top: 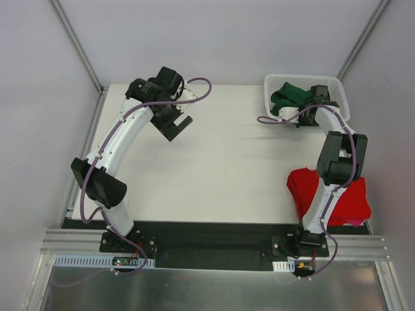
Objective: Fold and stack the t-shirts
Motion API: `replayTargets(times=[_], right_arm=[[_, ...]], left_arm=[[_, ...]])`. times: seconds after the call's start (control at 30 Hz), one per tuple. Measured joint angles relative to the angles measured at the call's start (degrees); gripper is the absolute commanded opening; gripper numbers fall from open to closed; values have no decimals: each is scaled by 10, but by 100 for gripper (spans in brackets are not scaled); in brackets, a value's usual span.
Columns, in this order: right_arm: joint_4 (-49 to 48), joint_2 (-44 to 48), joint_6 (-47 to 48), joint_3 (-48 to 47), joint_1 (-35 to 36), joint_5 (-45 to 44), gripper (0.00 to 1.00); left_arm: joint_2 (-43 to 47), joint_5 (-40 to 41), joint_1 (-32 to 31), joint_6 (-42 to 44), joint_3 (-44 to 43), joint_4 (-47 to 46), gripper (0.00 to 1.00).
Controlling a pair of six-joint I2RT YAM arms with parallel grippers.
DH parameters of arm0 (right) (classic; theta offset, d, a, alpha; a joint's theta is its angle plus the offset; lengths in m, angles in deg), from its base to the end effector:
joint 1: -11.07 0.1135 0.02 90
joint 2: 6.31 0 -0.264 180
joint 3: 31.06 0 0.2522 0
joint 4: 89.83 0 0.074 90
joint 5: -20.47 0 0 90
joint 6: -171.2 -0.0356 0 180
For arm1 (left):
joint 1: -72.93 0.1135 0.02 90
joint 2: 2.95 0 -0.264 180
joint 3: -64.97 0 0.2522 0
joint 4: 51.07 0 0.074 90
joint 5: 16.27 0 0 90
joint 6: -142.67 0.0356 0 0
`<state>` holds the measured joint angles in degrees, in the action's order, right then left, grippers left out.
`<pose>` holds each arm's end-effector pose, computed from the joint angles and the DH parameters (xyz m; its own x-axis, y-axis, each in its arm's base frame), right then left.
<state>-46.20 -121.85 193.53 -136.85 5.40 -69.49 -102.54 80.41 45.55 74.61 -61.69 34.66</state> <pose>0.4456 -0.0442 0.2210 0.2124 -0.9507 0.2261 -0.7762 -0.3047 -0.5520 0.3086 -0.1552 0.3952 -0.5529 0.7043 -0.4453 0.6572 0.6971 0.2865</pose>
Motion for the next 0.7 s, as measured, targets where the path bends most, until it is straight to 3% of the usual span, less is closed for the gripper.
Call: replayTargets(times=[0.7], right_arm=[[-69, -43, 3, -30, 3, -31, 1]], left_arm=[[-18, 14, -12, 0, -20, 4, 99]])
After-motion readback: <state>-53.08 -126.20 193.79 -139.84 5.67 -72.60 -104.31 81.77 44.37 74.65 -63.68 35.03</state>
